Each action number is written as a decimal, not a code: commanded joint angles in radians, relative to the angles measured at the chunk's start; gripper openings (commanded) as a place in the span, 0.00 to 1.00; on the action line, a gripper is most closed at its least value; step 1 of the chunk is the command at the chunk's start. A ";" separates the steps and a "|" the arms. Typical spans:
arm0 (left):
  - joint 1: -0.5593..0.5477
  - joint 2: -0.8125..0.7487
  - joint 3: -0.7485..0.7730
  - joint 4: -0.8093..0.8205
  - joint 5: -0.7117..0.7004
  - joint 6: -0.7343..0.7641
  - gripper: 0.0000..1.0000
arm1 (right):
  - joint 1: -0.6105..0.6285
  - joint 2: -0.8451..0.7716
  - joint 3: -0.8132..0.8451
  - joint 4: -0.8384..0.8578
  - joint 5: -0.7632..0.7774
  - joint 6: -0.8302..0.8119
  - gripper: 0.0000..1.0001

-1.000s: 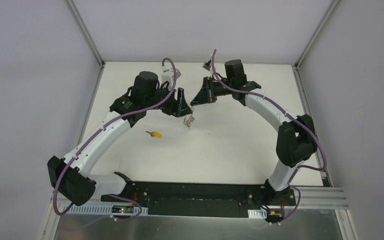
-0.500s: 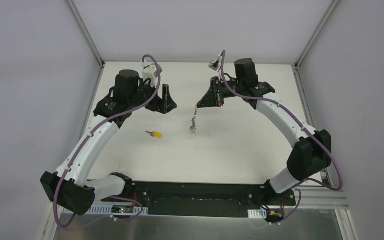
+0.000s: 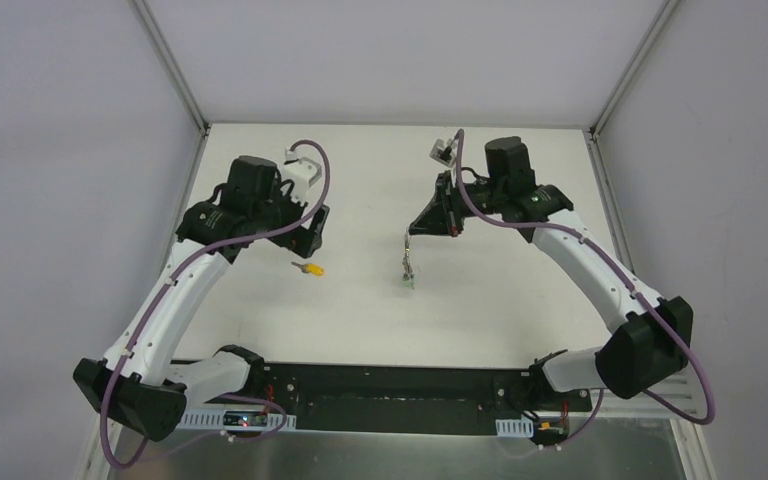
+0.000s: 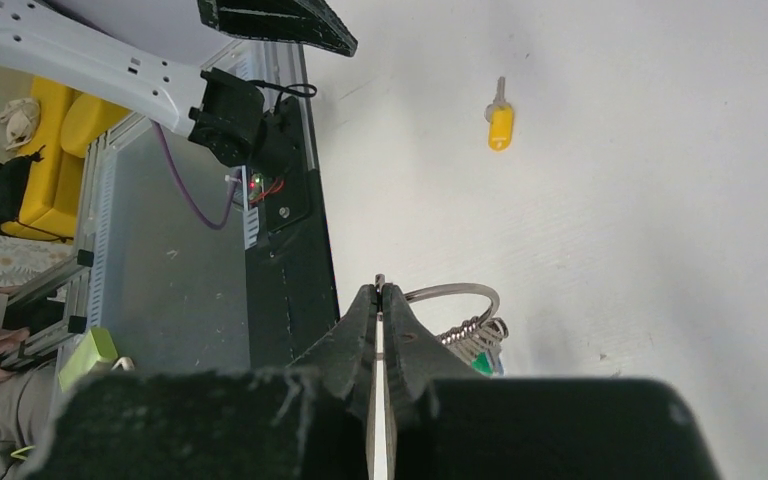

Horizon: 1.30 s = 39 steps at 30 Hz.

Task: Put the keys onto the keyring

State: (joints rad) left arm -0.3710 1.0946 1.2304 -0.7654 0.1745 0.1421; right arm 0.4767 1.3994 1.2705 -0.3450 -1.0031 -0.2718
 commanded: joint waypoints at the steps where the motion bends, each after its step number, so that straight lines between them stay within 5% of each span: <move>1: 0.007 0.070 0.021 -0.206 -0.036 0.109 0.99 | 0.003 -0.100 -0.071 0.058 0.023 -0.028 0.00; 12: 0.007 0.237 0.014 -0.317 -0.095 0.241 0.97 | -0.071 -0.226 -0.232 0.132 0.043 -0.017 0.00; 21: 0.031 0.575 0.147 -0.398 -0.020 0.209 0.65 | -0.082 -0.169 -0.226 0.099 -0.011 -0.041 0.00; 28: 0.101 0.765 0.210 -0.378 0.087 0.127 0.52 | -0.097 -0.141 -0.229 0.094 -0.010 -0.051 0.00; 39: 0.164 0.851 0.196 -0.280 0.121 0.020 0.38 | -0.130 -0.142 -0.262 0.145 -0.020 -0.018 0.00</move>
State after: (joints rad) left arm -0.2291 1.9381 1.4105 -1.0573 0.2615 0.2119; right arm 0.3580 1.2694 1.0164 -0.2626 -0.9775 -0.2962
